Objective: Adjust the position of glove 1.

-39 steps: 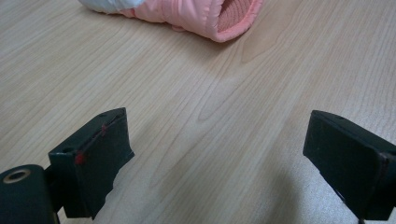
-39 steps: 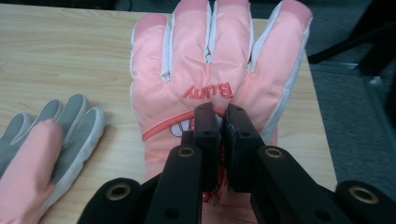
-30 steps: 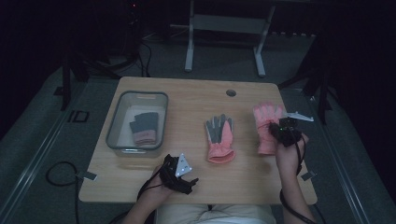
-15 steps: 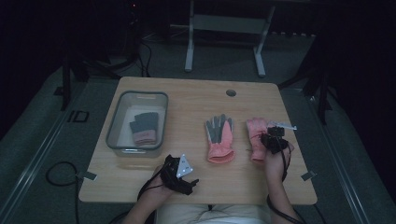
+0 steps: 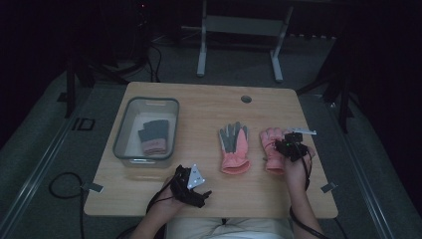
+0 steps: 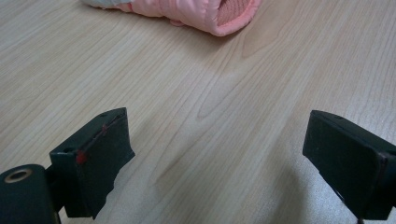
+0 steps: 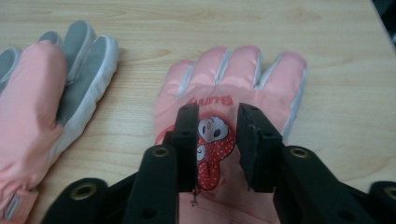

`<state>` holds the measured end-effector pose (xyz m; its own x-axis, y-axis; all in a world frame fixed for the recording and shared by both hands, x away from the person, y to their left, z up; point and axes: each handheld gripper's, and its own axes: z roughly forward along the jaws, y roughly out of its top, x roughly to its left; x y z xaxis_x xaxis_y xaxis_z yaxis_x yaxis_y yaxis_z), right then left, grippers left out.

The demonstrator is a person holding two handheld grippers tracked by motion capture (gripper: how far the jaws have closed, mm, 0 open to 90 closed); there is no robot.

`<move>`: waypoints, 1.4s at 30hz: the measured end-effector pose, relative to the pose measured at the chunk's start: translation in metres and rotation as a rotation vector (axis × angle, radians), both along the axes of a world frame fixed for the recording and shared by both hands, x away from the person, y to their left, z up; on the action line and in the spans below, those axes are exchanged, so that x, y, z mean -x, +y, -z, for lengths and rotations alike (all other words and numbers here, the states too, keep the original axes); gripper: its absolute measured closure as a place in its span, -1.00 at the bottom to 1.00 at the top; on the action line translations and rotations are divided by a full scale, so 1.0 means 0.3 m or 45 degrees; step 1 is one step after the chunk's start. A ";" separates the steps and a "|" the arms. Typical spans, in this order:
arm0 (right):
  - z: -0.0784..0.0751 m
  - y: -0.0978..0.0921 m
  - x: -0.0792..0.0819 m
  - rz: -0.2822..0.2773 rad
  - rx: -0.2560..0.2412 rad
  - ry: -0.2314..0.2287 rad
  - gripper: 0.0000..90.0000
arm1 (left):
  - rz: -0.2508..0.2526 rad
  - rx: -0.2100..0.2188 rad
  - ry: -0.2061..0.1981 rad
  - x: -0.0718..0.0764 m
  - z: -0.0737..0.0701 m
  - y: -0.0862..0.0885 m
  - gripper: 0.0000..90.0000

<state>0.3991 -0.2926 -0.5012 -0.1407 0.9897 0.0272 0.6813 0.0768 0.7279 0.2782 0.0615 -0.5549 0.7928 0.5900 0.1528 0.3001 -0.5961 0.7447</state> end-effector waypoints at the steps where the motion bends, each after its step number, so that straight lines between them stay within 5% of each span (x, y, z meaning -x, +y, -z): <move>1: -0.013 -0.004 0.003 -0.016 0.008 -0.012 0.50 | 0.003 -0.006 -0.001 0.000 0.000 0.000 -0.84; 7: -0.072 -0.037 0.016 -0.219 0.030 -0.109 0.42 | 0.002 -0.006 -0.001 0.000 0.002 -0.002 -0.84; 8: -0.086 -0.057 0.022 -0.334 0.081 -0.139 0.40 | 0.002 -0.004 0.002 -0.001 0.002 -0.003 -0.84; 12: -0.095 -0.084 0.019 -0.420 0.074 -0.140 0.40 | 0.001 -0.005 0.000 0.000 0.003 -0.003 -0.84; 18: -0.074 -0.091 0.002 -0.412 0.052 -0.099 0.33 | 0.004 -0.005 0.004 0.000 0.003 -0.004 -0.84; 28: 0.063 -0.064 -0.014 -0.381 0.196 0.000 0.25 | 0.007 -0.010 0.005 0.001 0.004 -0.005 -0.84; 30: 0.076 -0.069 -0.012 -0.372 0.171 -0.009 0.27 | 0.008 -0.011 0.003 0.000 0.004 -0.005 -0.84; 36: 0.099 -0.056 -0.011 -0.350 0.186 -0.015 0.70 | 0.007 -0.012 0.005 0.002 0.004 -0.006 -0.84; 42: 0.094 -0.060 -0.002 -0.288 0.116 -0.038 0.87 | 0.008 -0.010 0.006 0.002 0.004 -0.005 -0.84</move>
